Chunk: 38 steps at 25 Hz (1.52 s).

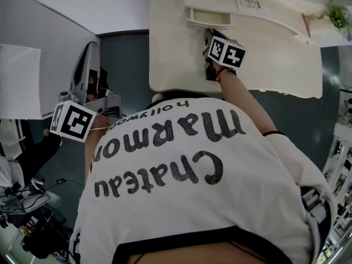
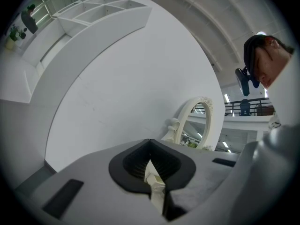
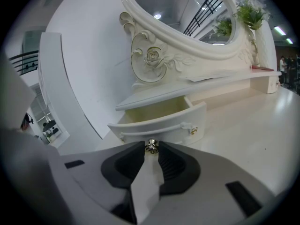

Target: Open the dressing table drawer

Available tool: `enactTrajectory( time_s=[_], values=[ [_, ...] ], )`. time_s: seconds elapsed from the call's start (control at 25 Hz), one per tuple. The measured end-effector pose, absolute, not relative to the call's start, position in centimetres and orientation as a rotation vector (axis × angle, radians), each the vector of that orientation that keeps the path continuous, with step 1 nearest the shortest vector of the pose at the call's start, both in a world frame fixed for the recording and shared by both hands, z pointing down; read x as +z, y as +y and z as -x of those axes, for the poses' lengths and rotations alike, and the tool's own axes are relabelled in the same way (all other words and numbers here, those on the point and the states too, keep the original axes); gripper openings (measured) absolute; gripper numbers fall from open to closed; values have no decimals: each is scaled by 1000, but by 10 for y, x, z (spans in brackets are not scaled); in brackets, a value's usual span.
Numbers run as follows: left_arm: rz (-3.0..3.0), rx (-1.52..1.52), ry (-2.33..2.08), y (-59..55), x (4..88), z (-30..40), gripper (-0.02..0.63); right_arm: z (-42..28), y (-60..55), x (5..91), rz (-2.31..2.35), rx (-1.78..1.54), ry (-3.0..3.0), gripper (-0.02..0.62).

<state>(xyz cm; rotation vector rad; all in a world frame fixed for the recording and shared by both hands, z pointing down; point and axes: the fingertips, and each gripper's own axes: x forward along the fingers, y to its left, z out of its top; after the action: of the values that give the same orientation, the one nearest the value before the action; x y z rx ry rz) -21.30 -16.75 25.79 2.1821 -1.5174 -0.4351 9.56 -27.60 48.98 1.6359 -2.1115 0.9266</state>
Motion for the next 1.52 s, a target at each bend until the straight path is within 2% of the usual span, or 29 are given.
enactTrajectory(
  time_s=[1.52],
  values=[
    [-2196, -424, -1506, -168, 257, 210, 22, -94, -259, 488, -1602, 944, -2115, 103]
  ],
)
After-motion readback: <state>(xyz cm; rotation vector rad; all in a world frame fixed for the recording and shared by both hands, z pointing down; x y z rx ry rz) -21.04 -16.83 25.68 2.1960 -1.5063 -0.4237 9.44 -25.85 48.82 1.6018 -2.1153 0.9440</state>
